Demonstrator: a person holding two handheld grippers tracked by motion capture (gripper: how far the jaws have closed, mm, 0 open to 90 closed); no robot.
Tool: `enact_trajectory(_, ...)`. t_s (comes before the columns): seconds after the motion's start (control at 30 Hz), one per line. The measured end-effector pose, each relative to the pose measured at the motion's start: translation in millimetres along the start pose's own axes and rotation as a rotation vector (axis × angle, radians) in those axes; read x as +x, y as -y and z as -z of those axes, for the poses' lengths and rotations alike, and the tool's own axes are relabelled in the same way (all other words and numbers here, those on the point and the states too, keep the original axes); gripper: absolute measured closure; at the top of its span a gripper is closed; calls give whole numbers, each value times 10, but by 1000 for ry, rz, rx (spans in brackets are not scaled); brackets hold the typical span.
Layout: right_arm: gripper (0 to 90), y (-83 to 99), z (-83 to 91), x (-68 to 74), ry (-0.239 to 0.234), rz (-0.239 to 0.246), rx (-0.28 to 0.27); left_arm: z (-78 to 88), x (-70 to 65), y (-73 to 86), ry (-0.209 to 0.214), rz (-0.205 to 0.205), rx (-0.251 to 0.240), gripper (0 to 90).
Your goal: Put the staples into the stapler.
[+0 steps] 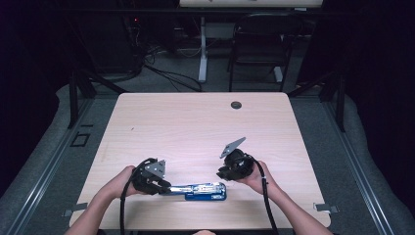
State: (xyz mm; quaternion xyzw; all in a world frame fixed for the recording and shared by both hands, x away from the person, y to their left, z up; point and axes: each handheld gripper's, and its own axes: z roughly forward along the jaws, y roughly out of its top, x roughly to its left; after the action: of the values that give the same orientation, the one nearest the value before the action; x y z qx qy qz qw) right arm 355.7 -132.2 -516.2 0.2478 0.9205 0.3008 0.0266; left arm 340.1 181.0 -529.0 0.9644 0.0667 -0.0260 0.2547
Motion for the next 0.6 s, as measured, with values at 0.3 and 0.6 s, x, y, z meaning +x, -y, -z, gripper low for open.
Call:
enact_trajectory(0.3,783,-83,-70,148,-58,73,9,5,-3,-6,-6,-11,5,765)
enact_trajectory(0.6,783,-103,-129,208,-95,140,31,6,-2,-5,-7,-12,5,765)
